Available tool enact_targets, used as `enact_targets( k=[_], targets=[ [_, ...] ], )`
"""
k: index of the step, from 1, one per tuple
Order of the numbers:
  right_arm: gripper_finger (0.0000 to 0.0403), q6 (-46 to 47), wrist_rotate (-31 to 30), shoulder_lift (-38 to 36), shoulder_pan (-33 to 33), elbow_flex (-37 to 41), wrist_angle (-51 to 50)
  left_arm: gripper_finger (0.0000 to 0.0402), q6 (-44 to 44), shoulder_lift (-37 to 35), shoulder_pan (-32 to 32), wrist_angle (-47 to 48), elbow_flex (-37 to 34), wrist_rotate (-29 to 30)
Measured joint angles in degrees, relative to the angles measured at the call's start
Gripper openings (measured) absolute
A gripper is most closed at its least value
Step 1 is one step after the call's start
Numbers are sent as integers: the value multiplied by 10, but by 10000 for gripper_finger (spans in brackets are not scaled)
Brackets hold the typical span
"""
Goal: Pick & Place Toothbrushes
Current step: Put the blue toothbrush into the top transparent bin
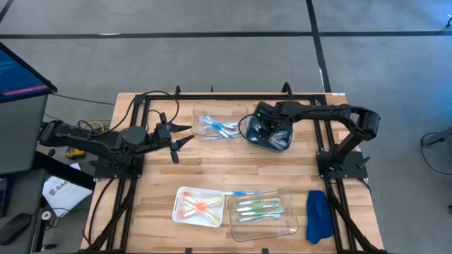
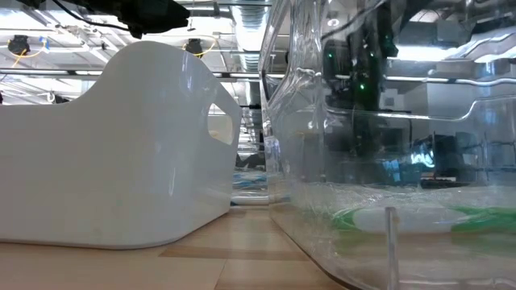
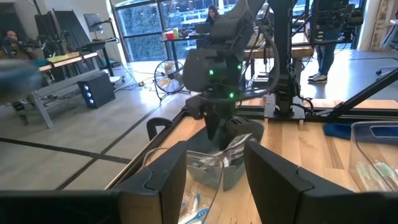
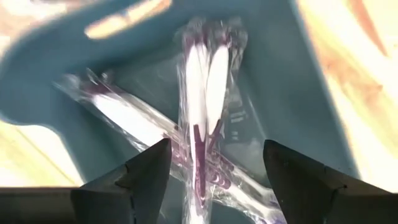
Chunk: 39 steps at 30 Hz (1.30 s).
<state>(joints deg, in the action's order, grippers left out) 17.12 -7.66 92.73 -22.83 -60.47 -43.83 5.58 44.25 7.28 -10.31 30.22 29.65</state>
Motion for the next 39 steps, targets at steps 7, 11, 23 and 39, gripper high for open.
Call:
enact_targets(
  k=[7,11,23,39],
  targets=[
    [249,-22,0,0,2,-63,-58,153,0,0,0,0,0,0],
    [248,-41,1,0,20,-91,-84,153,0,0,0,0,0,0],
    [75,-72,10,-1,194,-155,-101,153,0,0,0,0,0,0],
    [1,51,287,73,311,-159,118,153,-5,0,0,-8,0,-21]
  ],
)
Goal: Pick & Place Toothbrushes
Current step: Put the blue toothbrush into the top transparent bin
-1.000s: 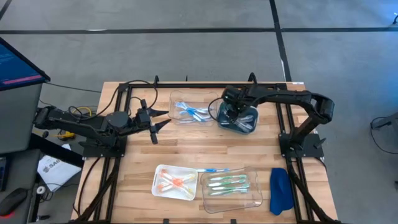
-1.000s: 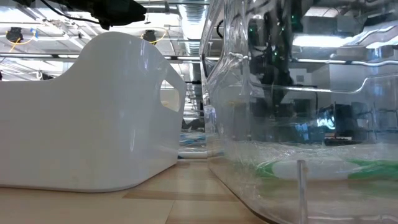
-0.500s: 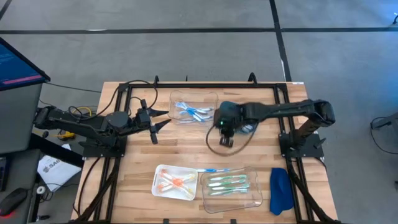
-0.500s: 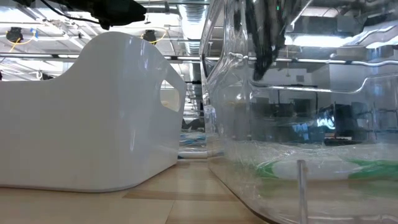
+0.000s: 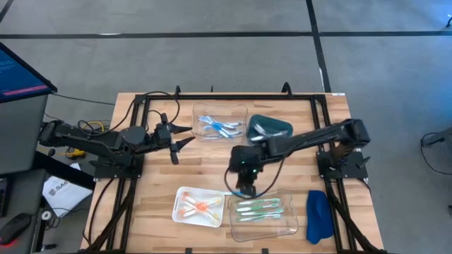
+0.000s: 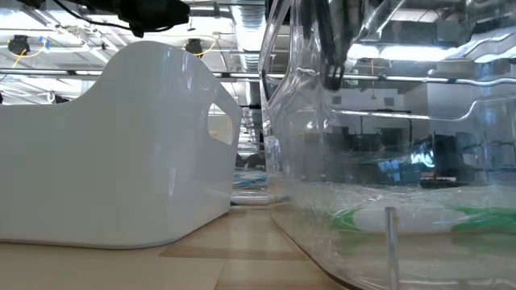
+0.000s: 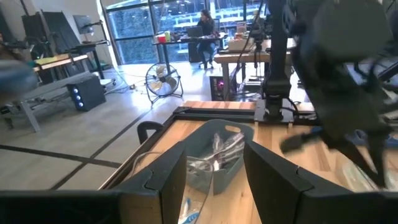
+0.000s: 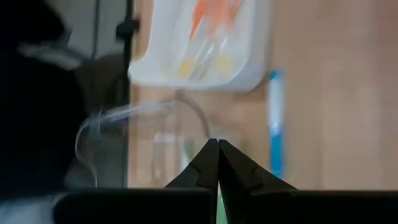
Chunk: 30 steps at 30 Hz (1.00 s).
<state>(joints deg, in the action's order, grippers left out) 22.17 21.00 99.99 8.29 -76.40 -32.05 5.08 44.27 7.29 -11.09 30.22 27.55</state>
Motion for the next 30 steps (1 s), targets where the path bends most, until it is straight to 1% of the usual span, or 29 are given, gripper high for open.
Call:
enact_targets(
  k=[2,4,11,15,18,20,23,25,30],
  targets=[
    [1,-17,46,30,0,-5,0,153,1,0,0,0,0,0],
    [1,-35,61,62,0,-14,-15,153,1,0,0,-2,0,0],
    [0,-75,63,160,3,-93,-52,153,2,0,0,-2,0,0],
    [0,-85,56,173,3,-132,-65,153,2,0,0,-3,0,0],
    [0,-72,29,174,2,-144,-69,153,2,0,0,-3,0,0],
    [0,-40,13,174,2,-147,-66,153,2,0,0,-3,0,0],
    [0,72,-11,174,-1,-147,-75,153,2,0,0,-3,0,0],
    [0,131,-29,174,-1,-147,-83,153,2,0,0,-4,0,0],
    [0,256,-35,174,3,-147,-99,153,1,0,0,-6,0,0]
  ],
)
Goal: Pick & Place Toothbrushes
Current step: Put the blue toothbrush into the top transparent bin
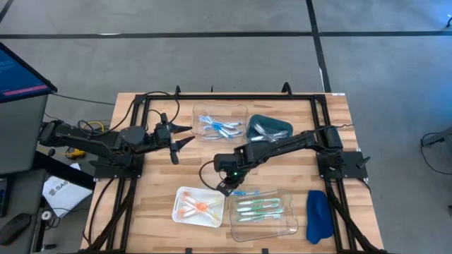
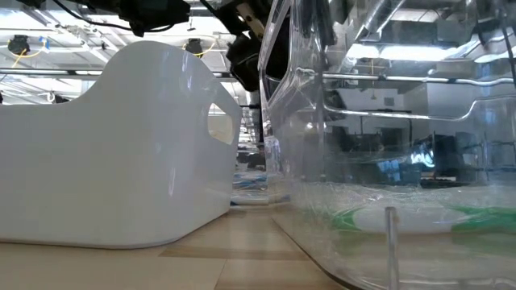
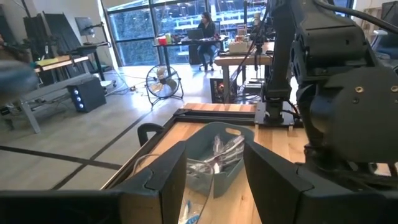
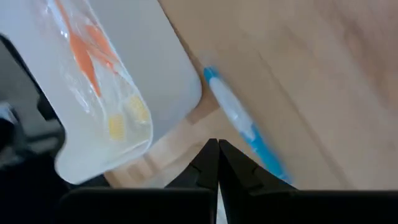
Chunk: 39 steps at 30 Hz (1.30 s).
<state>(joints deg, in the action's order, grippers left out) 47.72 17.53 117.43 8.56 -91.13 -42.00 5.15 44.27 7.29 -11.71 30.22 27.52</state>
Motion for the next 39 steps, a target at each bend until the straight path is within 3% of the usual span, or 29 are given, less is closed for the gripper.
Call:
enact_targets(
  k=[8,16,23,34,39],
  targets=[
    [0,207,21,0,3,0,-23,153,4,0,0,2,0,0],
    [0,310,4,0,-5,0,-68,153,6,0,0,4,0,0],
    [0,348,-26,0,6,2,-75,153,6,0,0,6,0,0],
    [0,350,-27,13,24,4,-91,153,24,0,0,6,0,0],
    [0,328,25,67,28,-3,-31,153,24,0,0,5,0,0]
  ],
)
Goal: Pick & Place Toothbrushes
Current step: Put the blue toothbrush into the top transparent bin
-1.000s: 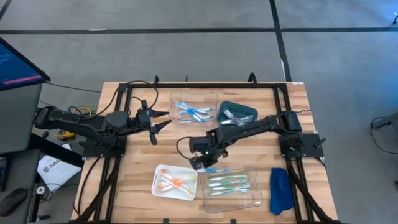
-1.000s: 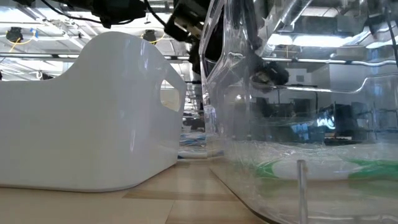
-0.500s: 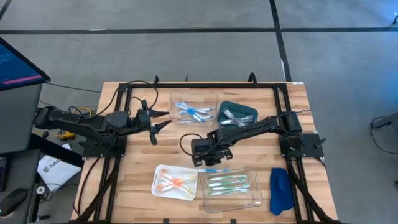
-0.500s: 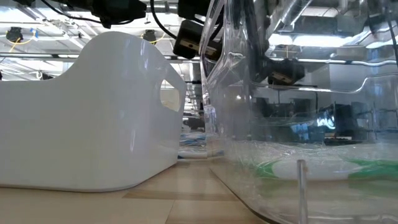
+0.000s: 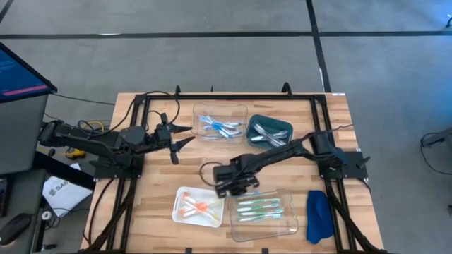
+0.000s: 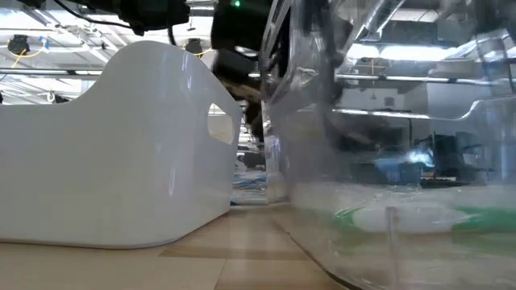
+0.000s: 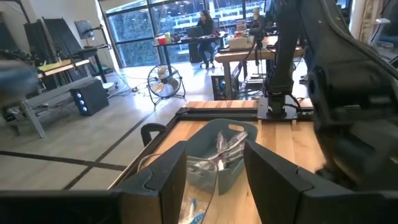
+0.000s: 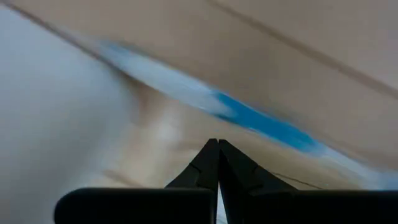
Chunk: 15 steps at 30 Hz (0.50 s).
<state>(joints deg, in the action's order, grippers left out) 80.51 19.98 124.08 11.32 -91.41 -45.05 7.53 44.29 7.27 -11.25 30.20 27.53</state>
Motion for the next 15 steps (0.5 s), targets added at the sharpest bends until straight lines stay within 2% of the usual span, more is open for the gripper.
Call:
enact_targets(
  k=[2,4,6,15],
  targets=[
    [0,-15,13,8,3,1,-7,153,0,1,0,0,0,0],
    [0,-17,25,31,5,-15,36,153,0,4,0,1,0,0],
    [0,-29,29,33,7,-13,5,153,0,10,0,-4,-1,-1],
    [0,-55,29,44,-2,-25,-7,153,4,15,-1,-12,1,-6]
  ],
)
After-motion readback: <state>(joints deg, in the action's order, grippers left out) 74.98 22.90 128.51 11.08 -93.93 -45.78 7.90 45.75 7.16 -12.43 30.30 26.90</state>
